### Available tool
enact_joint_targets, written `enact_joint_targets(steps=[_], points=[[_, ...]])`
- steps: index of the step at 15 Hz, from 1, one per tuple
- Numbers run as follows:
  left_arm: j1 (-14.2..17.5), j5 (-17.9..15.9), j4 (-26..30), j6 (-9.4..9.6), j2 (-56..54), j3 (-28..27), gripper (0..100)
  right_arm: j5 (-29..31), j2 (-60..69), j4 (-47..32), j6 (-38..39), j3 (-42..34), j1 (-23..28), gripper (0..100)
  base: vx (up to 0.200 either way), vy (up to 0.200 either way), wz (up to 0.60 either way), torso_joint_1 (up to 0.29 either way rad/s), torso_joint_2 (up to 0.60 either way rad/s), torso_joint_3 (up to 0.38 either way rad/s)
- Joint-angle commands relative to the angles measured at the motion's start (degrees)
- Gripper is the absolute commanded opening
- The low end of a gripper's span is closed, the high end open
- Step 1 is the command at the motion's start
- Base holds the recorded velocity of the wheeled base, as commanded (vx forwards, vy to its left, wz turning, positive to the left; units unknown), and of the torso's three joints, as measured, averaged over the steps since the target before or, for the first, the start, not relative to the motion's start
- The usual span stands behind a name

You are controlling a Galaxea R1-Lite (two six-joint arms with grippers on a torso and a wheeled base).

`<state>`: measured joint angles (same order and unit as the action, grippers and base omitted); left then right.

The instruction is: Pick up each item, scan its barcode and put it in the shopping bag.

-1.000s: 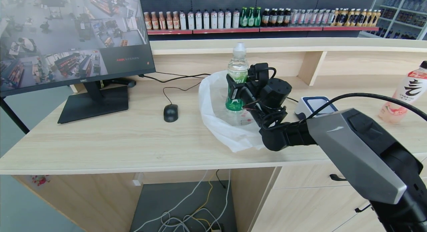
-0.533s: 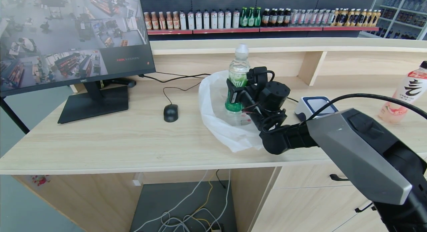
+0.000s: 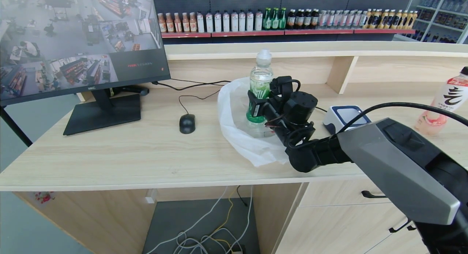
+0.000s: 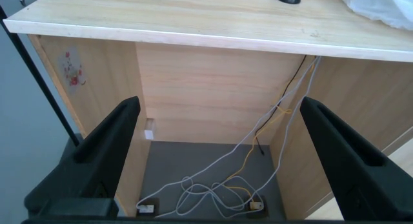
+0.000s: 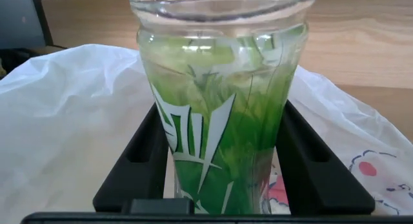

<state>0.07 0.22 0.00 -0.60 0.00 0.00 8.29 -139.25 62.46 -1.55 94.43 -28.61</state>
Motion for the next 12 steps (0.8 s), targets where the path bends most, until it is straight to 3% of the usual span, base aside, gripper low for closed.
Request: enact_joint_targets(steps=[1,2,12], points=[[0.01,0.04,0.0,-0.02,0.0,0.0,100,-0.03,1.26,0.03,0.05,-2.58,-0.13,0,0.0,0.0,0.0,0.0,0.0,0.0],[0.01,0.04,-0.09,-0.02,0.0,0.0,100,-0.03,1.26,0.2,0.05,-2.76,-0.22,100,0.0,0.0,0.0,0.0,0.0,0.0],[0.01,0.04,0.0,-0.02,0.0,0.0,100,0.06,1.7,0.64,0.49,-2.76,-0.3,100,0.0,0.0,0.0,0.0,0.0,0.0]])
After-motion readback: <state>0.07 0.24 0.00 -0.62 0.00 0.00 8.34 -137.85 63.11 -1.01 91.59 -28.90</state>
